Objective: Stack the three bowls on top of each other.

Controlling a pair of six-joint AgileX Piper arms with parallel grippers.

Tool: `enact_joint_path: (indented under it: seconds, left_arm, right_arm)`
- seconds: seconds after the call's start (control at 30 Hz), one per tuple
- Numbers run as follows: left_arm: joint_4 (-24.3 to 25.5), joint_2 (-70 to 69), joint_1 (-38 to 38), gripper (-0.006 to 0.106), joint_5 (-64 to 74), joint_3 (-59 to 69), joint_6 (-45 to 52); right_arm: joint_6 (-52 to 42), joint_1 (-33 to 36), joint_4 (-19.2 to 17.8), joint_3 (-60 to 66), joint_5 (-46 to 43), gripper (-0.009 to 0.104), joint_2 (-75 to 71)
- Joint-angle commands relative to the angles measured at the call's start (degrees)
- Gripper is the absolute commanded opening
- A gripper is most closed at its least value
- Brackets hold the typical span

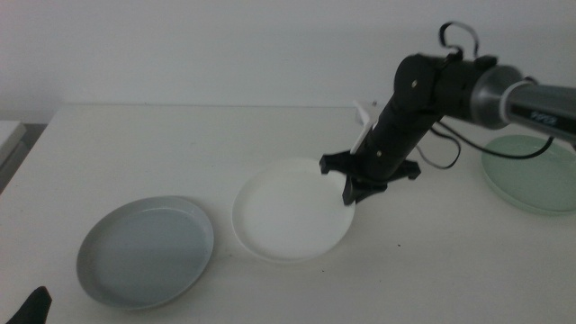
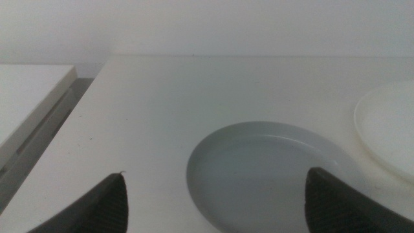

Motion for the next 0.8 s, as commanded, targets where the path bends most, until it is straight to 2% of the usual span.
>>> enact_joint_path:
  seconds: [0.0,0.23,0.33,0.43,0.5,0.53,0.67,0.77]
  left_arm:
    - [0.0,-0.2,0.0,0.094,-0.8,0.0,0.0]
    - [0.0,-0.2,0.0,0.094,-0.8,0.0,0.0]
    - [0.0,-0.2,0.0,0.094,-0.8,0.0,0.0]
    - [0.0,-0.2,0.0,0.094,-0.9,0.0,0.0]
    - [0.0,-0.2,0.0,0.094,-0.9,0.0,0.0]
    - [0.0,-0.2,0.0,0.094,-0.9,0.0,0.0]
    - [0.0,-0.2,0.0,0.094,-0.9,0.0,0.0]
    - [0.0,-0.2,0.0,0.094,-0.9,0.0,0.0]
  right_arm:
    - [-0.7,0.1,0.2,-0.6,0.3,-0.002,1.1]
    - [-0.7,0.1,-0.2,-0.5,-0.3,0.005,2.5]
    - [-0.7,0.0,-2.3,-0.6,-0.1,0.032,2.2]
    - [-0.5,-0.3,-5.4,-0.7,1.3,0.068,1.0]
    - [-1.1,-1.3,-6.9,-2.0,3.6,0.088,-0.5]
    - [-1.8,-2.2,-7.9,-3.1,5.0,0.093,-1.5]
    - [-1.9,-7.7,-14.1,-8.8,9.0,0.093,-5.8]
    - [-2.0,-15.1,-17.3,-12.6,9.2,0.093,-8.4]
